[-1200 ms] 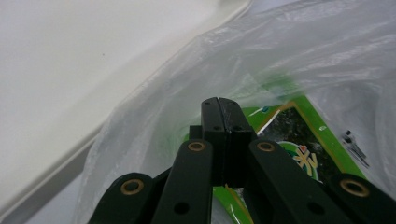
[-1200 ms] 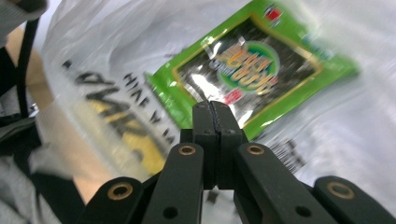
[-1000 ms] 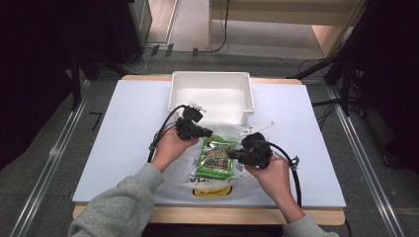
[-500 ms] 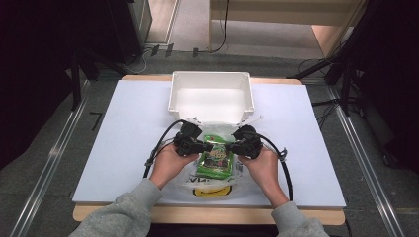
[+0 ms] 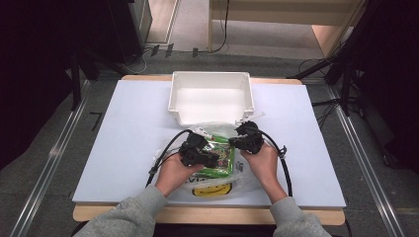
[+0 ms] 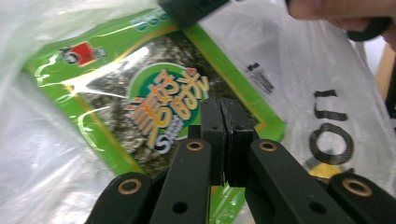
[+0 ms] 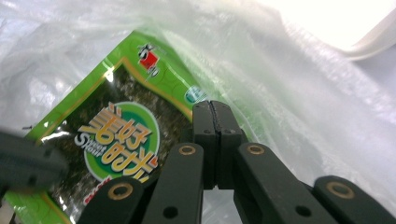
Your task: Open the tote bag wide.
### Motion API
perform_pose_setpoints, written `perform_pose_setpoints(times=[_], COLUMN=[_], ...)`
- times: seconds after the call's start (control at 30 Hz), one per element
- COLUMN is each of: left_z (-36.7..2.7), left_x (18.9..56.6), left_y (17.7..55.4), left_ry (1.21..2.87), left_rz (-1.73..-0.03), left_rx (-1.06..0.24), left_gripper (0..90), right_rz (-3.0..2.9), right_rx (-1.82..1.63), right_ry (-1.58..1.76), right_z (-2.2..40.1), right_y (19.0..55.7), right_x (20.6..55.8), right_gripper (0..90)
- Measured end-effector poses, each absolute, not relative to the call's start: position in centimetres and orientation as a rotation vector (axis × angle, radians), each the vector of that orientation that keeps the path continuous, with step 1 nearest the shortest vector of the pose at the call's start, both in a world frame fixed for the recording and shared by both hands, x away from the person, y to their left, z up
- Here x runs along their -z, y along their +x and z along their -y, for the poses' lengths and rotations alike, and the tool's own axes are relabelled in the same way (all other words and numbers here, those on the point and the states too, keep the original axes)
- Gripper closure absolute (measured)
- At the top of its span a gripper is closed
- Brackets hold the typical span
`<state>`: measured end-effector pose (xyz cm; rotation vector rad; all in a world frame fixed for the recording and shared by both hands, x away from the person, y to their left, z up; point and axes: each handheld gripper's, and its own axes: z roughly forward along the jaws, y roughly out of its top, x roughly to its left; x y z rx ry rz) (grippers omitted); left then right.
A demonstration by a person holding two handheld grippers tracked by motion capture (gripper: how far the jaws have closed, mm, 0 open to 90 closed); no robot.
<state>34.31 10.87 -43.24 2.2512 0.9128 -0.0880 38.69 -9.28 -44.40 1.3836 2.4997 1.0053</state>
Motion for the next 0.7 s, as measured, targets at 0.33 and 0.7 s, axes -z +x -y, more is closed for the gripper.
perform_pose_setpoints(times=[0.33, 0.7], left_z=[-10.5, -10.9], left_x=[43.5, 43.9], left_y=[33.3, 33.6], left_ry=[2.225, 2.226], left_rz=[-0.884, -0.896], left_rx=[0.111, 0.126], left_gripper=[90.0, 89.3], right_rz=[-2.432, -2.435], right_rx=[-1.015, -0.932], right_ry=[1.408, 1.440], right_z=[9.2, 8.9], right_y=[40.4, 42.4], right_x=[44.4, 46.2], right_gripper=[90.0, 90.0])
